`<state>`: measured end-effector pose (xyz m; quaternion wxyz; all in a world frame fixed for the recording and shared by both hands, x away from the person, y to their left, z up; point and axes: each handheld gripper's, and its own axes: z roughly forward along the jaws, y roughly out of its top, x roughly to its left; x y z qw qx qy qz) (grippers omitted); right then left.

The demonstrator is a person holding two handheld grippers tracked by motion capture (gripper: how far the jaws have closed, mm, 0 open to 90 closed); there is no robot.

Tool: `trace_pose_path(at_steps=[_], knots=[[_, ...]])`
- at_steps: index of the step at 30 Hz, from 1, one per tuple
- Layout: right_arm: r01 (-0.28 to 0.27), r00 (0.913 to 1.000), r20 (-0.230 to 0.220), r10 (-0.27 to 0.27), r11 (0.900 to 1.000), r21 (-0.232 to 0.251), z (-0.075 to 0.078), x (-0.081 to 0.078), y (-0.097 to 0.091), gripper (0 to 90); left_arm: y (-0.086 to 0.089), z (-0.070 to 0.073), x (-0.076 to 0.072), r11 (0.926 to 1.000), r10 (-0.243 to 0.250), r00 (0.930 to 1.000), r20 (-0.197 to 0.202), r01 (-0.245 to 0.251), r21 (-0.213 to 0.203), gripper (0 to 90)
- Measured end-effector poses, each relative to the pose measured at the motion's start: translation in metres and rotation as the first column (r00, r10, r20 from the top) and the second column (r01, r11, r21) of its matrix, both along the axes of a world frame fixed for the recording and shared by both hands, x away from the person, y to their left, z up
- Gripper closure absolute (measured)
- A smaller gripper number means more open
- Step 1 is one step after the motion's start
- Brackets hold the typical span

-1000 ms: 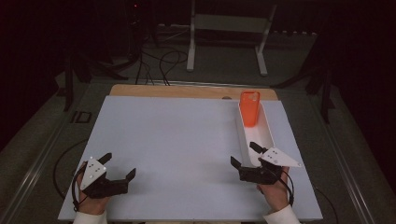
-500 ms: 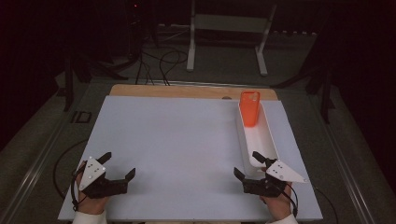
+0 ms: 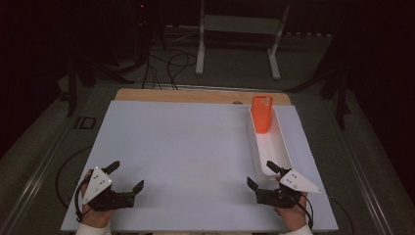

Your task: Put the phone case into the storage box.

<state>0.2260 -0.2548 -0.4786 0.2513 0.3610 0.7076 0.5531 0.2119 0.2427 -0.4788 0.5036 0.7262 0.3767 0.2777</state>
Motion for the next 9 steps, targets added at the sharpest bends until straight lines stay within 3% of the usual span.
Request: trace_pose_path(at_steps=[9], knots=[[0.007,0.9999,-0.013,-0.006,1.0,0.006,-0.0004,0.0014,-0.0019,8.3,-0.0022,0.0001,-0.0029,0.9997,-0.018,0.9998,0.008,0.018,0.013,0.0]])
